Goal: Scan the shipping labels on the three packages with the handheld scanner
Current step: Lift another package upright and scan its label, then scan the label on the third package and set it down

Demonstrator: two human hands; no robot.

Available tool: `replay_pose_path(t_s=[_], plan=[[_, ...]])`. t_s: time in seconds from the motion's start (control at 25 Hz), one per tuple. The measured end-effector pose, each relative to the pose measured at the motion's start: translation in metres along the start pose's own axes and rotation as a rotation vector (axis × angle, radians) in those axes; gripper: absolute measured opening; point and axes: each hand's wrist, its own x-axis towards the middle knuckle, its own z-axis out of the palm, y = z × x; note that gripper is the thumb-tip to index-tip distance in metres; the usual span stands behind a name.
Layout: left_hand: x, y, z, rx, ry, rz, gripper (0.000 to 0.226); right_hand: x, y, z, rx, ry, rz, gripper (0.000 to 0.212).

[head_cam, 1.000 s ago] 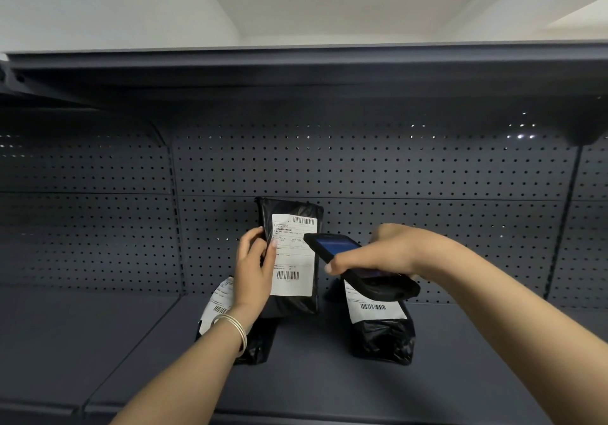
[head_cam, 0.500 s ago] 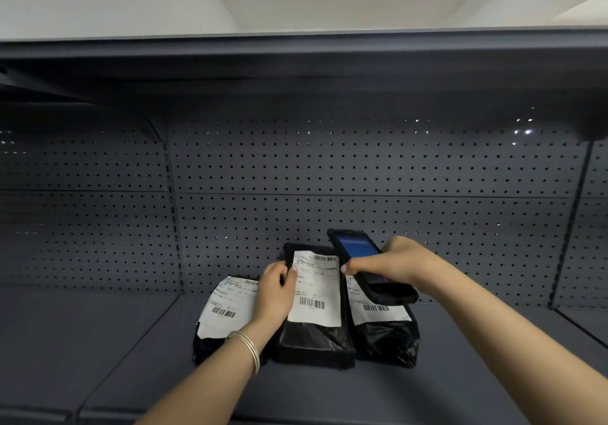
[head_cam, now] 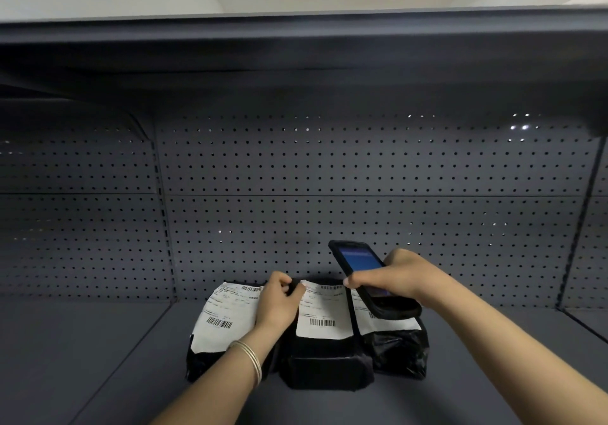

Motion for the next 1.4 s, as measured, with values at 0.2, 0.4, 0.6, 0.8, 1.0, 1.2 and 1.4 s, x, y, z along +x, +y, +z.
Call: replay_pose_path(t_s=[0.2, 0.4, 0.6, 0.8, 1.0, 1.2, 1.4], plan=[[0.012, -0.014, -0.066, 0.061, 0.127, 0.005, 0.034, 0.003, -0.019, 0.023, 0.000, -0.038, -0.030, 0.048], [0.027, -0.069, -0.126, 0.353, 0.114, -0.147, 0.061, 0.003, -0.050, 0.062, 0.014, -0.098, -0.067, 0.043], [0.021, -0.077, -0.125, 0.224, -0.033, -0.202, 0.029, 0.001, -0.069, 0.089, -0.030, -0.094, -0.072, 0.044], [0.019, -0.068, -0.121, 0.070, 0.044, -0.036, 0.027, -0.006, -0.078, 0.097, -0.044, -0.101, -0.058, 0.043], [0.016, -0.039, -0.133, -0.151, 0.141, 0.156, 0.027, -0.017, -0.090, 0.089, -0.075, -0.109, -0.082, 0.049], [0.009, -0.019, -0.146, -0.203, 0.216, 0.316, 0.018, -0.037, -0.103, 0.065, -0.116, -0.164, -0.132, 0.053], [-0.004, -0.025, -0.138, -0.201, 0.277, 0.293, 0.013, -0.056, -0.101, 0.036, -0.093, -0.232, -0.133, 0.061]])
